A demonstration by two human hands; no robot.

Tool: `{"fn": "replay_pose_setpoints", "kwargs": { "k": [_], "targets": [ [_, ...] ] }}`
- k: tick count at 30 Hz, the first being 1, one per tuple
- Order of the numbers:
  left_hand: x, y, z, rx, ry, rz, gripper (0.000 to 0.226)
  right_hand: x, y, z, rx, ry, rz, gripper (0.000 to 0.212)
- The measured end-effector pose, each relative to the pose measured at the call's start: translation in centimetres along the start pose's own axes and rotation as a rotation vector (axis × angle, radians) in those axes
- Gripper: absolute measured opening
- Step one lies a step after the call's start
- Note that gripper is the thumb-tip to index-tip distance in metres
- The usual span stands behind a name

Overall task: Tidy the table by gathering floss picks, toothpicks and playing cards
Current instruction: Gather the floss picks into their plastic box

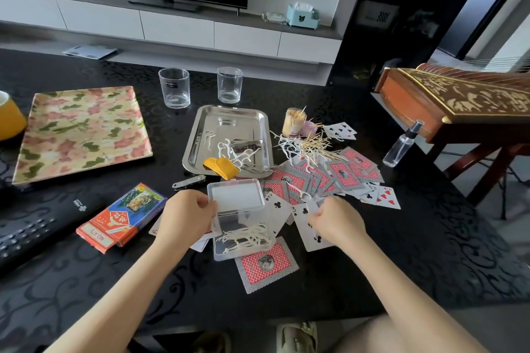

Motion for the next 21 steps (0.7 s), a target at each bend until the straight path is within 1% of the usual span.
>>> {"fn": "replay_pose_setpoints", "kwargs": {
  "k": [2,4,7,10,12,14,15,18,21],
  "targets": [
    [0.0,0.0,0.1,0.0,-0.008,-0.001,0.024,0.8,1.5,1.1,-0.098,0.038,0.011,0.042],
    [-0.1,0.1,0.2,0.0,-0.001,-0.009,0.024,2.0,2.2,2.4,-0.132,0.095,-0.014,0.044],
    [-0.1,0.3,0.2,0.005,0.025,-0.038,0.021,3.8,1.6,3.9,-0.075,0.154,-0.072,0.044],
    [-0.2,0.3,0.1,0.01,0.028,-0.043,0.021,4.2,1.0,5.0,0.013,0.113,-0.09,0.043],
    [-0.2,0.4,0.1,0.01,0.028,-0.039,0.021,4.4,1.2,5.3,0.07,0.073,-0.09,0.036],
    [-0.2,0.4,0.1,0.014,0.024,-0.024,0.022,4.7,1.4,5.3,0.101,0.073,-0.104,0.027],
    [-0.2,0.4,0.1,0.016,0.026,-0.026,0.022,4.8,1.6,5.1,0.11,0.077,-0.114,0.029],
    [-0.3,0.5,0.1,0.018,0.036,-0.05,0.022,4.9,2.1,4.6,0.067,0.117,-0.136,0.036],
    [-0.4,0.9,0.3,-0.003,0.036,-0.063,0.022,5.7,2.7,3.4,-0.022,0.223,-0.069,0.04]
  ]
}}
Point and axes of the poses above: each hand's wrist, its own z-axis towards the middle knuckle, its own y-axis out of the back of the hand, x = y × z, the point moved 4 cm from there along z, towards the middle knuckle, and after that the axes turned 1 degree about -x, right-handed, at the moved point
